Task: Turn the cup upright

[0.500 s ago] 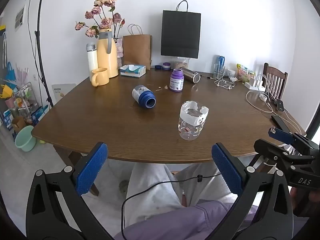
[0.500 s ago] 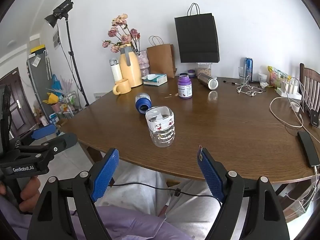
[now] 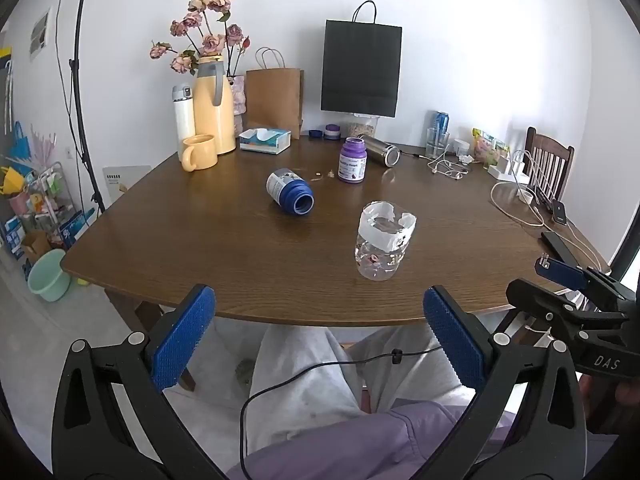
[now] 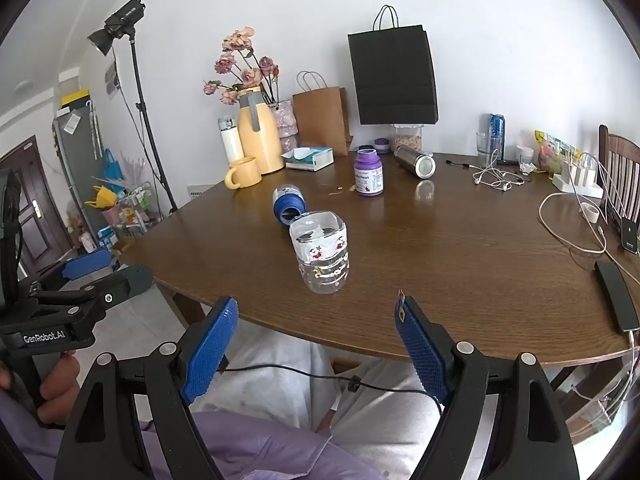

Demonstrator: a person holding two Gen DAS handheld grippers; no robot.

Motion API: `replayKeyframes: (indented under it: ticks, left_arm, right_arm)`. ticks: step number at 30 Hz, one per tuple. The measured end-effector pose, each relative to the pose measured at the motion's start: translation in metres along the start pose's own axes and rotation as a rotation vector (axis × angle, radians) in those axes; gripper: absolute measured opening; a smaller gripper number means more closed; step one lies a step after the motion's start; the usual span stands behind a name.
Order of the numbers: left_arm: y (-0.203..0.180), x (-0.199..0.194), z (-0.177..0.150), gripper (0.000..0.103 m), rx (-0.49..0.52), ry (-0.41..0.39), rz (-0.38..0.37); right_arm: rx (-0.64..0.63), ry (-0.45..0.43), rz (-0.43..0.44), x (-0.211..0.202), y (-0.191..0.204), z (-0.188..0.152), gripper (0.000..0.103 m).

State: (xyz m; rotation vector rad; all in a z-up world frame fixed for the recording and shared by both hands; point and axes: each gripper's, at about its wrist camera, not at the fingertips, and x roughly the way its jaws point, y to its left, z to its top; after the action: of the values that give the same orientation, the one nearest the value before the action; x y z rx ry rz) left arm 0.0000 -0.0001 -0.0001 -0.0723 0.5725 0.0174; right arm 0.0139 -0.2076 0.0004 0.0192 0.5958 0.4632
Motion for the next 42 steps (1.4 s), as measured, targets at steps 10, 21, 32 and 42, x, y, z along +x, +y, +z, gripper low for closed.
replayKeyframes:
  ticks: [10, 21, 32, 42]
  left_arm:
    - [0.0001, -0.0002, -0.0001, 0.103, -0.002, 0.001, -0.002]
    - [0.0, -0.0003, -0.0001, 0.103, -0.004, 0.003, -0.003]
    - [-0.004, 0.0048, -0.0068, 0.103, -0.002, 0.002, -0.004]
    - [-0.0047, 0.0054, -0.0079, 0.103, -0.002, 0.004, -0.005]
  right_arm:
    - [0.0, 0.002, 0.001, 0.0013, -0.0017, -0.0008, 0.085]
    - [-0.002, 0.004, 0.001, 0.0006, -0.0011, -0.0008, 0.085]
    - [0.002, 0.003, 0.0, 0.0017, -0.0013, -0.0015, 0.085]
    - [0.0, 0.005, 0.0, 0.0014, -0.0003, -0.0014, 0.085]
